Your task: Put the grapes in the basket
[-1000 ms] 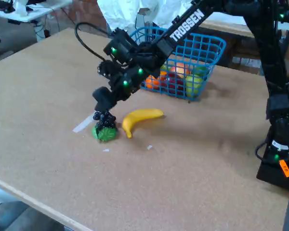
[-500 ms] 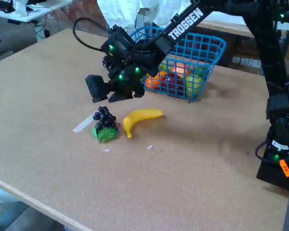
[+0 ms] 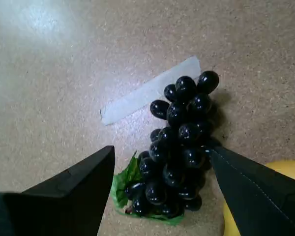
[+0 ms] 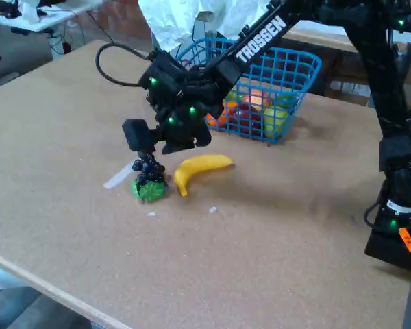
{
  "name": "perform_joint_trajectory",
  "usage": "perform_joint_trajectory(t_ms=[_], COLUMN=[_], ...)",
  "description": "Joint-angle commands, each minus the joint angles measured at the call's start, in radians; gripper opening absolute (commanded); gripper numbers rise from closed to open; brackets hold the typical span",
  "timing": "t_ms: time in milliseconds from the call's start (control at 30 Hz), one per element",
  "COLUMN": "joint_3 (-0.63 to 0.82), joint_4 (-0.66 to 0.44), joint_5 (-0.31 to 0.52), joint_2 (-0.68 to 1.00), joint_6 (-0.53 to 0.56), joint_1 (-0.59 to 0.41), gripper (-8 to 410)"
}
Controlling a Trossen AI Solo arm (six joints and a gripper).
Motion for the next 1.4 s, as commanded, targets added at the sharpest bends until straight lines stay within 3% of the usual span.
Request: perform_joint_trajectory(t_ms=[0,733,967,1167,1267,1367], joint_3=[0.0,-0.017,-0.017,-0.016,-0.016,-0.016], joint_4=[-0.003,-0.009,0.114,0.135,0.145,0.146], joint_5=[0.01,0.0,-0.037,-0.035,-0.035,-0.034], joint_2=[0.003,0.035,0.132,0.134,0.134,0.134], joint_6=[0.044,0.085,0.118,0.109,0.109,0.111], joint_1=[0.0,0.006,0.013,0.013,0.013,0.014], gripper=[271,271,271,270,252,209])
